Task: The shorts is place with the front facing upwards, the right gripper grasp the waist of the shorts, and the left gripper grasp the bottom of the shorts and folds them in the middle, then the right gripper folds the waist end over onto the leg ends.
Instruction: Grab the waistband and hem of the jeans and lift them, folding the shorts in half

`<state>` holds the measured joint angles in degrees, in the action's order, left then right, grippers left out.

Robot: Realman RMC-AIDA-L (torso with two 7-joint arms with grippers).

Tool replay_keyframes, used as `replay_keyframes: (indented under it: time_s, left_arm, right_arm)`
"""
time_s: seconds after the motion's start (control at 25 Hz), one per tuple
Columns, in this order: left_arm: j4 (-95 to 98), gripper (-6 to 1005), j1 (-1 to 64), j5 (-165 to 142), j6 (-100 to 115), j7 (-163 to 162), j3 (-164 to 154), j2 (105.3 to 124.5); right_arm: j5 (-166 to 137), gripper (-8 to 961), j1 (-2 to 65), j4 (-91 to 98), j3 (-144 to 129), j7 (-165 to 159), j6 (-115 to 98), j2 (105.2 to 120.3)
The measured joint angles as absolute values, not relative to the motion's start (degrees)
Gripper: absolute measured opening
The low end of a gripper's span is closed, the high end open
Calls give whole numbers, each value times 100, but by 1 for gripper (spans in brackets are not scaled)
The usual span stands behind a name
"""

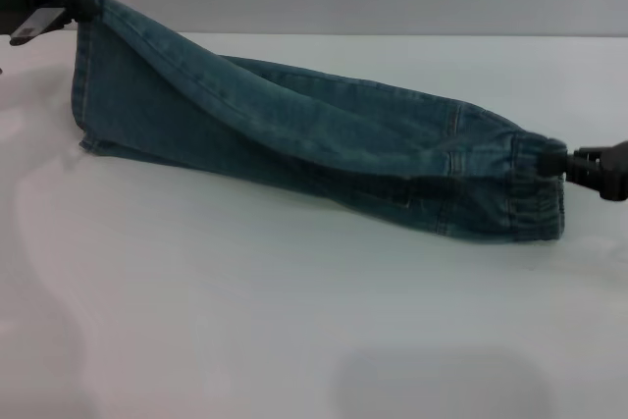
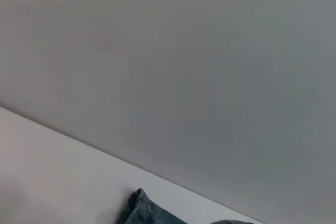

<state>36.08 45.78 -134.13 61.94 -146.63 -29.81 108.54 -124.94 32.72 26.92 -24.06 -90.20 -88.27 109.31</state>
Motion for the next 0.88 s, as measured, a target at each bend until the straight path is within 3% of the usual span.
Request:
replay_keyframes:
  time_s: [0.88]
  left_arm:
    - [3946,104,4595,-13470,5483,-14684,-3747,10911]
  right_arm:
    - [-12032,1,3178,3004,-2426,-10067,-9147,10732]
